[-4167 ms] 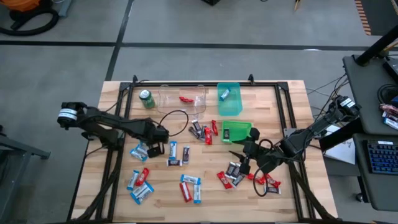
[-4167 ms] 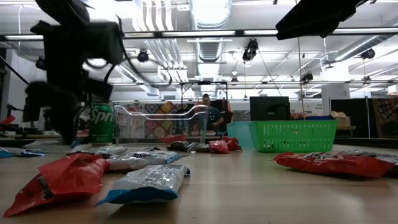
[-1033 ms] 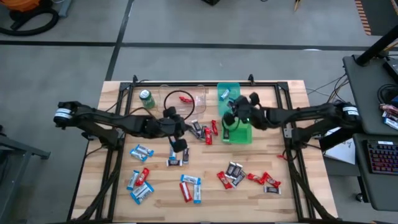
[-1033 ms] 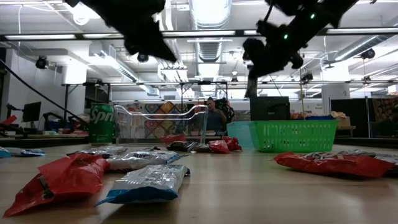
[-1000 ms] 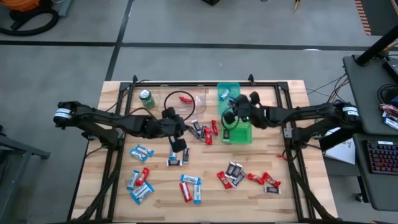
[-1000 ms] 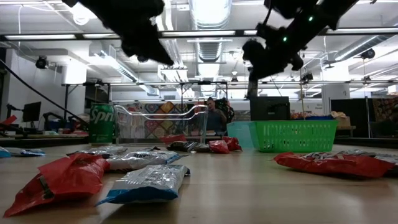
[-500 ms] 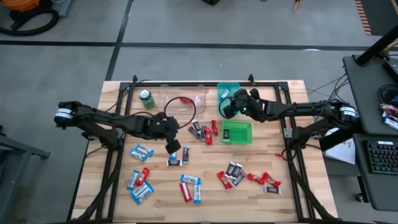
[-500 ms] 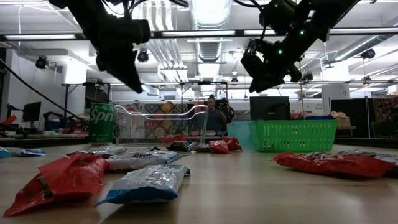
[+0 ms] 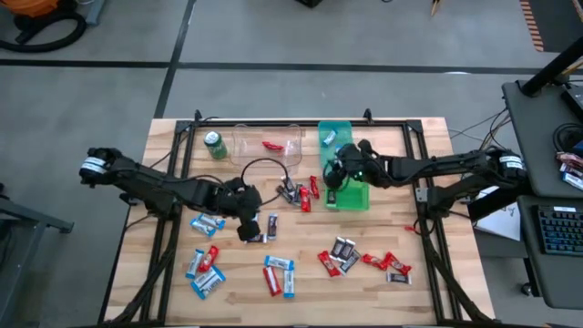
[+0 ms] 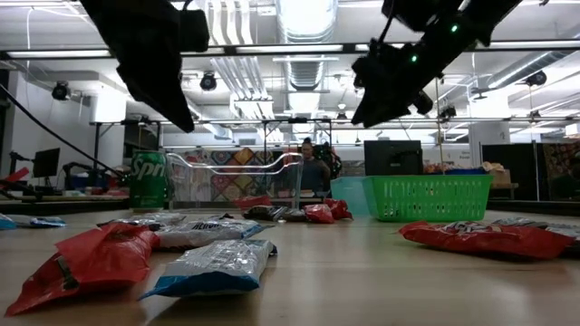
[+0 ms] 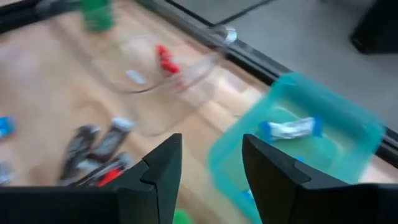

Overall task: Sort candy
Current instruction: Put the brown chocolate bar into the green bin

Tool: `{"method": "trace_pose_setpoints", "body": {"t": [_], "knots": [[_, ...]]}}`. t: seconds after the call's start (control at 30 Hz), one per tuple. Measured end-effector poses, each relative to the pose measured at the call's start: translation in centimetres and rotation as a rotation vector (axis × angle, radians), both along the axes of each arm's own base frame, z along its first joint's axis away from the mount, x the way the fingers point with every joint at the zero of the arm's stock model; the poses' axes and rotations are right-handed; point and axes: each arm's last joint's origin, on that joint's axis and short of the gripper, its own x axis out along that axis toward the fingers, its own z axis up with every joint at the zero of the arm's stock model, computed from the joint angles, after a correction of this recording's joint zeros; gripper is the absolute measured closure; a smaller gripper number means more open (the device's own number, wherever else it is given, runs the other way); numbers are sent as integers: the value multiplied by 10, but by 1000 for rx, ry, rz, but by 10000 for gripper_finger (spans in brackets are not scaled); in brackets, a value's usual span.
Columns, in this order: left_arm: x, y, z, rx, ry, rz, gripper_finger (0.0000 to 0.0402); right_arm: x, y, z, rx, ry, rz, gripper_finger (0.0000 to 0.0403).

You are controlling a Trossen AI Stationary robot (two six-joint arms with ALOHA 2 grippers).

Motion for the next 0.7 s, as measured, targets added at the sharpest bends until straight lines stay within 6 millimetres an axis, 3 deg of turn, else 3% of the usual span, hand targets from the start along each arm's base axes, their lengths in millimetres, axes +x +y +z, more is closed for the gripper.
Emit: {"method": "trace_pose_setpoints", "body": {"t": [0.1,0.3,0.7], "knots": [[1,-8,2,-15,-36,-17,330,0,18,5,-7,-16,70,251],[11,-11,8,-279,-225,311,288,-3,48,14,3,-61,172,259],[36,-31,-39,-261,-132,414,301,-6,61,17,3,-77,218,261]]}}
